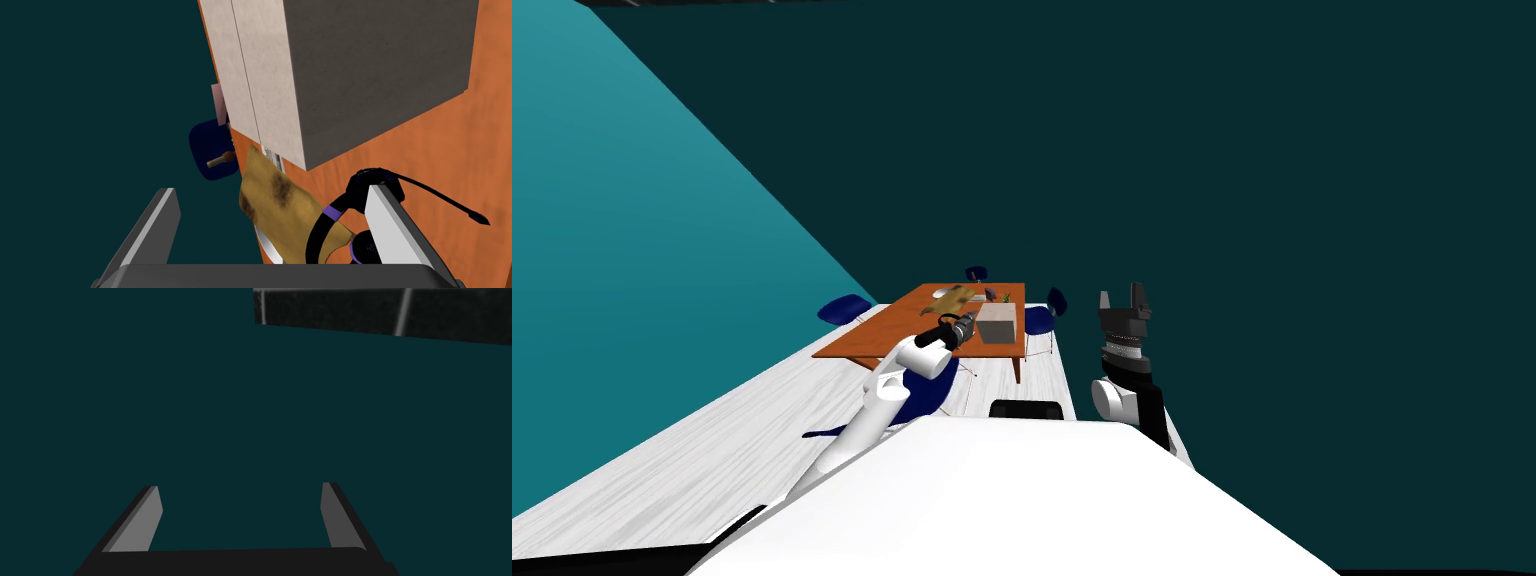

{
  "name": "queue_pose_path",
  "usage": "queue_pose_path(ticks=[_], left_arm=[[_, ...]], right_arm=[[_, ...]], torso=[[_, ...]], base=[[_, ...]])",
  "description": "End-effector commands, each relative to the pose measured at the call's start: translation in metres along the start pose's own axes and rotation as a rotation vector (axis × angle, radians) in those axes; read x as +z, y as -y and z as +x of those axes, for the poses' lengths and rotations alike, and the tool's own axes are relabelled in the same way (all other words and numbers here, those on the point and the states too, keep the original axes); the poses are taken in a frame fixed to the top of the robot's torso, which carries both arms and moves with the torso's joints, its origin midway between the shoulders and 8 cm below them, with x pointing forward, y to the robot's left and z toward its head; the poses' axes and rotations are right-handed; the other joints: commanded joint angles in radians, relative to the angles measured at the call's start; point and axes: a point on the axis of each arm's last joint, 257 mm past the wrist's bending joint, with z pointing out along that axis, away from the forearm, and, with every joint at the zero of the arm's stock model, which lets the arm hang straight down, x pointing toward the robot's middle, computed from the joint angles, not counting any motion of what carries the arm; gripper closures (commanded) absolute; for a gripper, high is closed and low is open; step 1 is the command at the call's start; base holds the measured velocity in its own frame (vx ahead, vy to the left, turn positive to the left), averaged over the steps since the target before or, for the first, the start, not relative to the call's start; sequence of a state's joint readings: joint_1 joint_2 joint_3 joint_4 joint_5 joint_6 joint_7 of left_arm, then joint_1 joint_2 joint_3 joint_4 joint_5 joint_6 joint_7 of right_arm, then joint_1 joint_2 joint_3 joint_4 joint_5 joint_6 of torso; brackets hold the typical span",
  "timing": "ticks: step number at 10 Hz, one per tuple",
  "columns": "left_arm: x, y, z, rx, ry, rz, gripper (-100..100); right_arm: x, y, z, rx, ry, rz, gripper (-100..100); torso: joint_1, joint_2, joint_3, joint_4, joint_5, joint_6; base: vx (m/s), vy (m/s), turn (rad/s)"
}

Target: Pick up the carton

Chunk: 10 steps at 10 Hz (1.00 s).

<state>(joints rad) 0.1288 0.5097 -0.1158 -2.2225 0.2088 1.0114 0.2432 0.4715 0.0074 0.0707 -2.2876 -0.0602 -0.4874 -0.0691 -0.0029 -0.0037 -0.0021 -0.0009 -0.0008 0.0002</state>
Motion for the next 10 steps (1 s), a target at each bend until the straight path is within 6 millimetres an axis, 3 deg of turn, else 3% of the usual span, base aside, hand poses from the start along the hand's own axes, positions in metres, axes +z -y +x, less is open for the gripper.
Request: queue_pose_path(ticks=[1, 10], left_arm=[[-0.003, -0.004, 0.008, -0.020, -0.016, -0.031, -100], [-0.025, -0.030, 0.036, -0.083, -0.078, -0.184, -100]], right_arm=[[0.000, 0.000, 0.000, 0.000, 0.000, 0.000, 0], [0.000, 0.000, 0.000, 0.000, 0.000, 0.000, 0]], torso=[[0.000, 0.000, 0.000, 0.000, 0.000, 0.000], [-0.001, -0.002, -0.001, 0.000, 0.000, 0.000]], base=[[0.050, -0.053, 0.091], [0.052, -0.056, 0.068]])
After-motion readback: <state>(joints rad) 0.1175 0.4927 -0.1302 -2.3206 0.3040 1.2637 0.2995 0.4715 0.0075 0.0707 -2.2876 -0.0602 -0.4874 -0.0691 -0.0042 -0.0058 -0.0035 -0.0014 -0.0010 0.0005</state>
